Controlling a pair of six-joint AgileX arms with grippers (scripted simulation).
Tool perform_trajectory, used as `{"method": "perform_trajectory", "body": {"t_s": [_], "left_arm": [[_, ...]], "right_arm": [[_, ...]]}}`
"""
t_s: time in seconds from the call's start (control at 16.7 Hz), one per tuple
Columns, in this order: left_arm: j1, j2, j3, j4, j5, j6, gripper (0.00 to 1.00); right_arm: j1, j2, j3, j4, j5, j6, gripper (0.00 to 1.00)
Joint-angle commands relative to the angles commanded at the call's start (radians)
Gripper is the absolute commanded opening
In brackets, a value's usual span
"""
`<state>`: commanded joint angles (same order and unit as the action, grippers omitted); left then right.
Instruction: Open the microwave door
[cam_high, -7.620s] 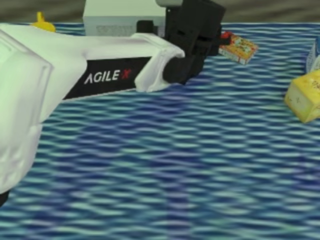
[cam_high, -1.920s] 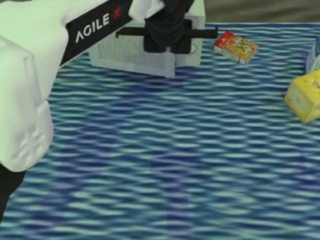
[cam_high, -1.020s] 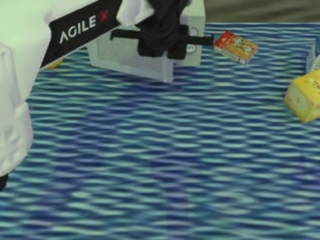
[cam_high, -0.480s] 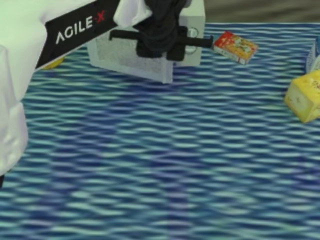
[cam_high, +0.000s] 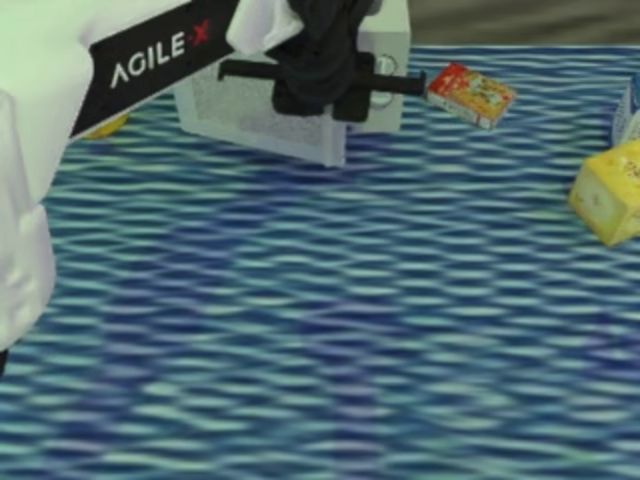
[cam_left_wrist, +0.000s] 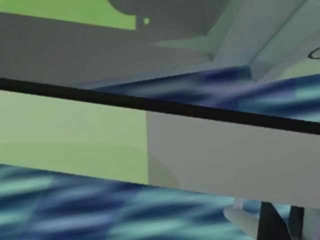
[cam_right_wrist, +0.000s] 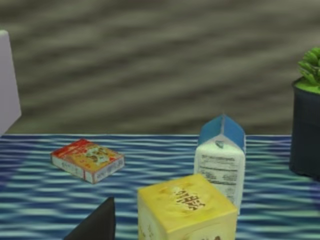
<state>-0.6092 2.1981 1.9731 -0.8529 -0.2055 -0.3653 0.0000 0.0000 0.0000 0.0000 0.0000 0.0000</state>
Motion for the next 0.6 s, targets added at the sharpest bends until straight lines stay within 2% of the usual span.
{"method": "perform_trajectory", "body": {"t_s": [0.6], "left_arm": [[-0.007, 0.003, -0.001, 0.001, 0.006, -0.004, 0.0]], "right_arm": [[0.0, 0.0, 0.0, 0.0, 0.0, 0.0, 1.0]]}}
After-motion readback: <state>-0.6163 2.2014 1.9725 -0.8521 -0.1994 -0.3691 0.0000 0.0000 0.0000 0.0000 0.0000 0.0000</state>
